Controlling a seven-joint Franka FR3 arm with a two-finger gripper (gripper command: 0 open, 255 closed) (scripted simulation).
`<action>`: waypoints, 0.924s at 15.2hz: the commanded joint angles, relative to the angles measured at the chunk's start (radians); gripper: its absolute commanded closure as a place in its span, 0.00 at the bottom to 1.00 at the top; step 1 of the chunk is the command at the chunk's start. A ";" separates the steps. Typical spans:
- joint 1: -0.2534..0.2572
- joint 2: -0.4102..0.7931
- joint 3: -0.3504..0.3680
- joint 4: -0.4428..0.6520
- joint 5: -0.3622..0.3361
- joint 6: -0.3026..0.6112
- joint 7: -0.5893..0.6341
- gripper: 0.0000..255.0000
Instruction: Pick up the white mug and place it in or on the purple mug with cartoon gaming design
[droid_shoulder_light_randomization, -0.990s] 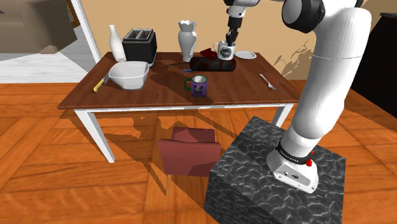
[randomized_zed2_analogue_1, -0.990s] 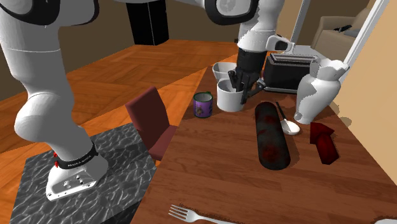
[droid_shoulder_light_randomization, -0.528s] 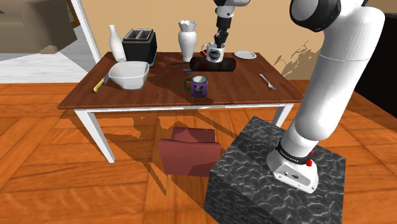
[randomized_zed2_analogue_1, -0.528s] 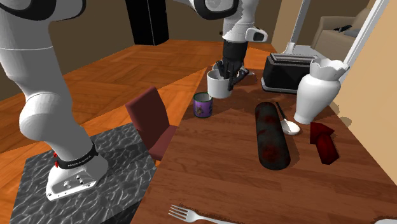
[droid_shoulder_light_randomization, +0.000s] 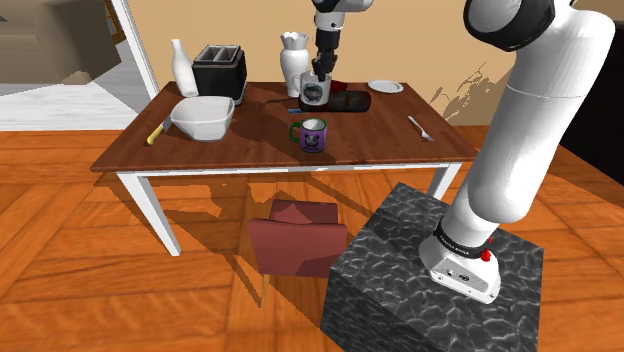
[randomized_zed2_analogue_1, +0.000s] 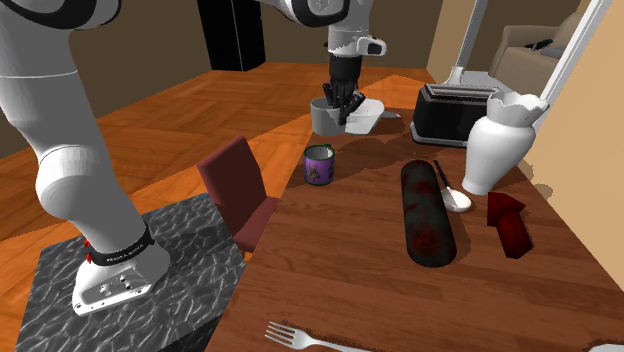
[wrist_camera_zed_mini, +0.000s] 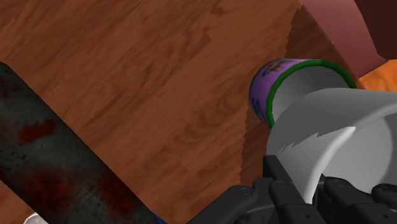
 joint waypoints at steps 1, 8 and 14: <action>0.024 0.005 0.019 0.012 -0.001 -0.003 0.045 1.00; 0.042 0.017 0.033 -0.053 0.003 0.075 0.070 1.00; 0.042 0.032 0.034 -0.115 0.010 0.151 0.061 1.00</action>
